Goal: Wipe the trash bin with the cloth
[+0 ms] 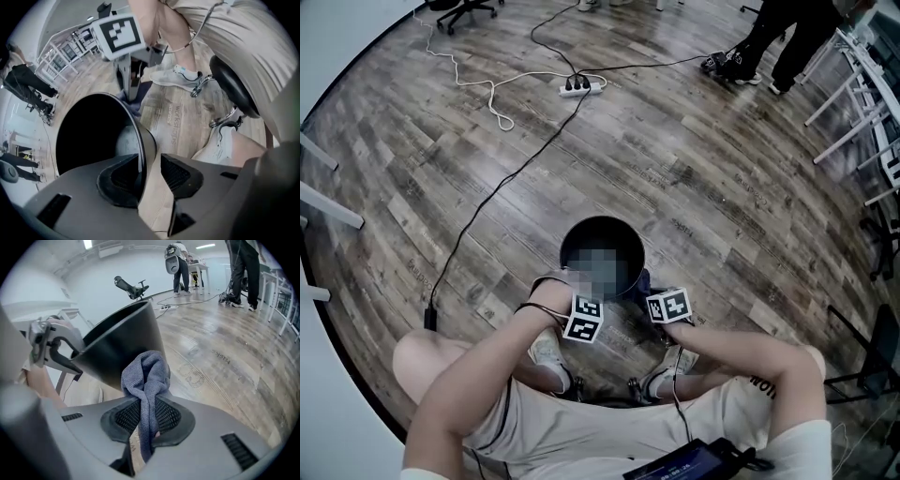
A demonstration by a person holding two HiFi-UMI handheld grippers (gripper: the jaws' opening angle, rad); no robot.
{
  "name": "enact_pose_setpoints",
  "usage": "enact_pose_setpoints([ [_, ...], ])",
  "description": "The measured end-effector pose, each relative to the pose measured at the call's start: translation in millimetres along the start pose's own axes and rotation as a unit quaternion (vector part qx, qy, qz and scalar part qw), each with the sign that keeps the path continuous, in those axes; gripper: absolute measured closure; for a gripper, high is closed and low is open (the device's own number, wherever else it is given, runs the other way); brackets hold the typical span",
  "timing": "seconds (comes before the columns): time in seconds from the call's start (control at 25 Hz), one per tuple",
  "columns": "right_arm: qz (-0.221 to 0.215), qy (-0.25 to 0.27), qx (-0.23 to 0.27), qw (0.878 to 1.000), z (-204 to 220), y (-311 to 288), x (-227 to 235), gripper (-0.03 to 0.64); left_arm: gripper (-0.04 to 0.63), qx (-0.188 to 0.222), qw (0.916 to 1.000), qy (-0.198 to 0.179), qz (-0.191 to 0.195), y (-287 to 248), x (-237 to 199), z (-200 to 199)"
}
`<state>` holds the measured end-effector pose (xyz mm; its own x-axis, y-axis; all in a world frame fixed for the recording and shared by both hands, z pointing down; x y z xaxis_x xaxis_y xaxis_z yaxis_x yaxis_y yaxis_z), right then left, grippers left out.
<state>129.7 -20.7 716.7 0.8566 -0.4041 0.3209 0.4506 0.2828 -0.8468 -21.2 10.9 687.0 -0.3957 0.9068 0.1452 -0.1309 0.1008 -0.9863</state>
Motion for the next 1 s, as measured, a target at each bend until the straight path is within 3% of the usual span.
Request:
enact_pose_setpoints([
  [0.24,-0.034,-0.015,0.014,0.999,4.2,40.2,-43.0,0.552,0.455,-0.007,0.9997,0.0,-0.025,-2.5,-4.4,4.3],
  [0.32,-0.046,-0.02,0.025,0.998,0.9,44.5,-55.6,0.552,0.508,-0.009,0.9995,-0.002,-0.03,-2.3,-6.6,4.6],
  [0.44,-0.062,-0.022,0.033,0.997,-4.5,39.3,-67.8,0.552,0.521,-0.015,0.9995,-0.005,-0.026,-2.2,-5.5,3.7],
  [0.68,-0.039,-0.029,0.016,0.999,-5.5,14.1,-44.0,0.552,0.554,0.012,0.9997,-0.007,-0.02,0.9,2.2,-21.2],
  [1.0,-0.011,-0.001,0.003,1.0,13.0,-45.0,-4.7,0.552,0.557,0.023,0.9991,0.035,-0.013,1.2,-2.1,-31.0],
])
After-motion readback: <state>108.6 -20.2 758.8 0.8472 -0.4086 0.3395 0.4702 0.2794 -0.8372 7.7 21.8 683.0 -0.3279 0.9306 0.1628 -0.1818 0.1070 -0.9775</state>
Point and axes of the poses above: the fingertips, and each gripper's own axes: y backward along the fingers, x to its right, z out of its underside, the point moved 1 cm from there along y, backward along the fingers, and after that the axes turned 2 degrees about -z, right-handed, at the moved point
